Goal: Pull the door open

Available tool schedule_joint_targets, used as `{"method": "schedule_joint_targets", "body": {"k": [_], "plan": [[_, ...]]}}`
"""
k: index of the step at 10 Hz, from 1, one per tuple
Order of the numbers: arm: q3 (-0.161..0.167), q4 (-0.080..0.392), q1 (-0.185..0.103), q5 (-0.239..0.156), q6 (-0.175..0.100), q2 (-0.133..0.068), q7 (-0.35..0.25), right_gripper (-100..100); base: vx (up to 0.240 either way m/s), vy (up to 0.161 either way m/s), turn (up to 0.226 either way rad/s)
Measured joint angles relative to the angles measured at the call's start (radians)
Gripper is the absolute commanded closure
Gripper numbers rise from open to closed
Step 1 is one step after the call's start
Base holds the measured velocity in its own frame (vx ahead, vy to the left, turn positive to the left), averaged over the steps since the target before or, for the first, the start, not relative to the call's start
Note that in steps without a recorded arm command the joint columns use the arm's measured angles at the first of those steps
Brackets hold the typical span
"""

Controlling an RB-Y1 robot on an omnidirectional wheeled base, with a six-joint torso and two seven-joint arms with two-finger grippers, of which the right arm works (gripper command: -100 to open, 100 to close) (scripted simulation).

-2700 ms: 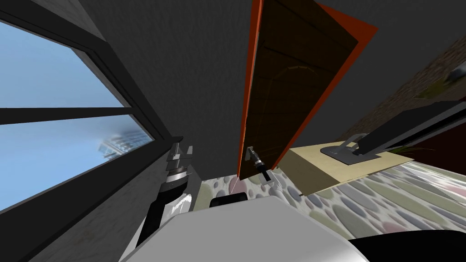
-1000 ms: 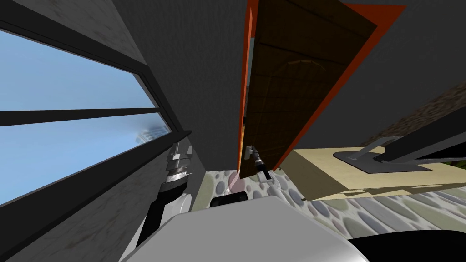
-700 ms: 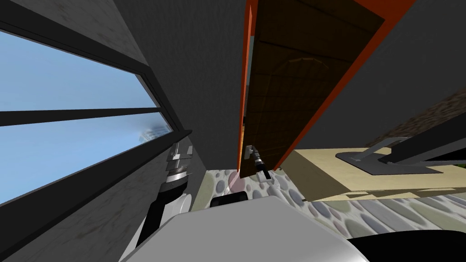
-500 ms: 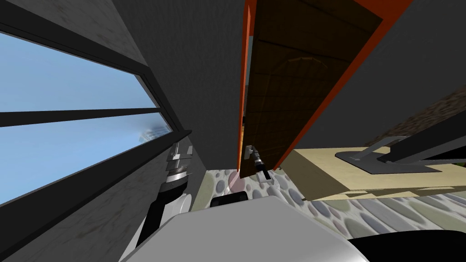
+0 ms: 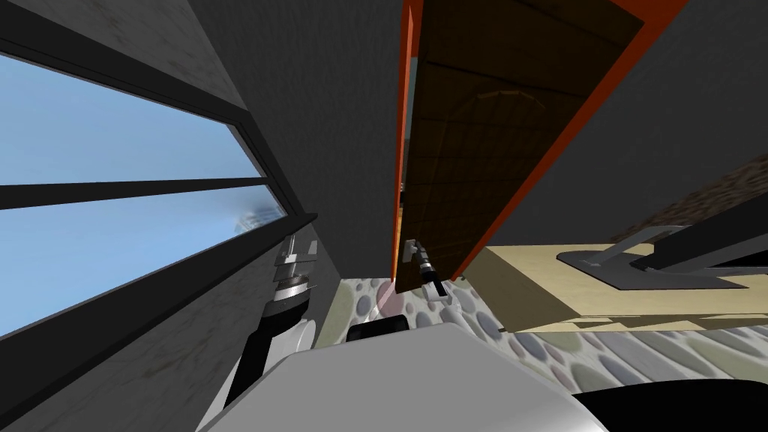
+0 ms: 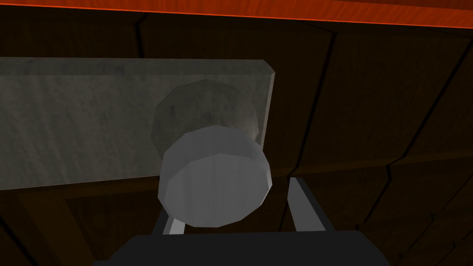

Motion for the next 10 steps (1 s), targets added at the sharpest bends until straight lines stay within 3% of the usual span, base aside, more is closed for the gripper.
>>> {"method": "schedule_joint_targets", "body": {"k": [1,3,4,7,10], "plan": [[0.001,-0.003,-0.001,-0.024,0.005,0.006,-0.005,100,-0.046,-0.029,0.071],[0.008,0.031,-0.02,-0.047,-0.006,-0.005,-0.029,100,-0.017,-0.013,-0.005],[0.008,-0.014,0.007,-0.048,0.009,-0.003,-0.028,100,-0.002,-0.009,-0.042],[0.007,0.006,-0.003,-0.045,0.005,0.01,-0.017,100,0.0,0.002,0.016],[0.009,0.014,-0.008,-0.047,0.001,0.002,-0.024,100,-0.012,-0.012,0.002]]}}
